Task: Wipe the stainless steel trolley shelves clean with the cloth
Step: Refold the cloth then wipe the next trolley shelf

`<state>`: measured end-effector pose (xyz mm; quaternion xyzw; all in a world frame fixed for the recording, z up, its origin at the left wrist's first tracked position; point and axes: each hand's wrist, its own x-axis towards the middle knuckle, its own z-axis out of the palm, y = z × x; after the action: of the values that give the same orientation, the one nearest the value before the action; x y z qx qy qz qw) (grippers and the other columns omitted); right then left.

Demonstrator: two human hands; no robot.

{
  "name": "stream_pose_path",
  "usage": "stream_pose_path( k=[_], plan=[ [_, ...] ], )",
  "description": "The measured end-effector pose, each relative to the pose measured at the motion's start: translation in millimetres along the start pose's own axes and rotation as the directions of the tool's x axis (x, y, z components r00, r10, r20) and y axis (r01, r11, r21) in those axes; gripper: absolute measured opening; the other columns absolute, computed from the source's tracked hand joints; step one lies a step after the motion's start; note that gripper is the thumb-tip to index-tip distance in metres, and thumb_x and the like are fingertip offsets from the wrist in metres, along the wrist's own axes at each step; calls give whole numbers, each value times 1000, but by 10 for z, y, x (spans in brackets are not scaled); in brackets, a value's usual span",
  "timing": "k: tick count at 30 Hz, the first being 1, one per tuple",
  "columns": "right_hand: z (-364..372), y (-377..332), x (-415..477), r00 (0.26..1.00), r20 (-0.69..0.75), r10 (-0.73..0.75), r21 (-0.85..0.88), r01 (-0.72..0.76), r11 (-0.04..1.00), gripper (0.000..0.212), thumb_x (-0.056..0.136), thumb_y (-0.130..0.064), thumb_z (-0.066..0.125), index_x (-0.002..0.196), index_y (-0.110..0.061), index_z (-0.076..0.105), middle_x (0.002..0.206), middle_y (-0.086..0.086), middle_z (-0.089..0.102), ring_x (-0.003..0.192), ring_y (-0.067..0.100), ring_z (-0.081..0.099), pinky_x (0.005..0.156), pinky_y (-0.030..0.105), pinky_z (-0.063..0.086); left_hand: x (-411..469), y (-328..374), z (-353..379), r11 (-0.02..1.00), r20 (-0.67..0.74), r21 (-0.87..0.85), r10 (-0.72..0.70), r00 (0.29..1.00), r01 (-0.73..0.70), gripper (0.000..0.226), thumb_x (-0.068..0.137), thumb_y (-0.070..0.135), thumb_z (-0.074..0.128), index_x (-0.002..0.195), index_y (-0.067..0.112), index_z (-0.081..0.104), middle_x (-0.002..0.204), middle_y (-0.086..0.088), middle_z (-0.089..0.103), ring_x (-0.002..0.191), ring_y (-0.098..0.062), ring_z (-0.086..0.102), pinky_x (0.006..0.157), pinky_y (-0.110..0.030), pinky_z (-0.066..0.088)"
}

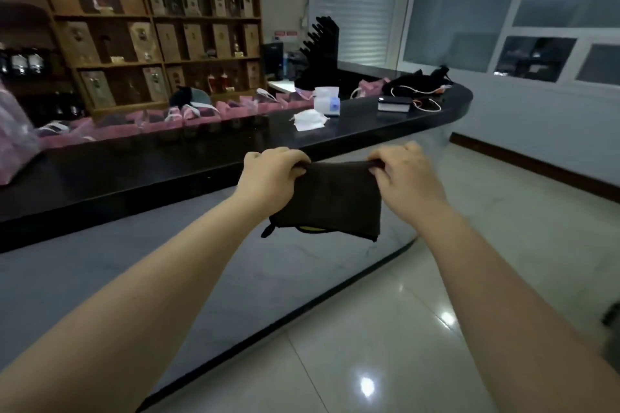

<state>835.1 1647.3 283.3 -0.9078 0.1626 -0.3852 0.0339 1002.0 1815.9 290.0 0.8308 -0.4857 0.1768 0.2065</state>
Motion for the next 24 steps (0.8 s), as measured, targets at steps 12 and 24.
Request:
stream_pose_path(
  k=[12, 24],
  plan=[
    [457, 2015, -261, 835, -146, 530, -221, -549, 806, 17, 93, -16, 60, 104, -26, 69, 96, -19, 61, 101, 20, 51, 84, 28, 36, 1940, 811, 2324, 792, -88, -264, 549, 831, -551, 26, 97, 14, 52, 111, 29, 69, 101, 3, 67, 94, -24, 58, 84, -38, 30],
    [-234, 3192, -1374, 423, -471, 774, -336, -897, 286, 17, 85, -16, 65, 101, -20, 70, 96, 1, 70, 94, 28, 57, 84, 36, 44, 2610, 3409, 3869, 319, -131, -599, 866, 483, -734, 29, 97, 17, 47, 107, 32, 70, 102, 2, 67, 96, -27, 58, 85, -38, 26]
  ],
)
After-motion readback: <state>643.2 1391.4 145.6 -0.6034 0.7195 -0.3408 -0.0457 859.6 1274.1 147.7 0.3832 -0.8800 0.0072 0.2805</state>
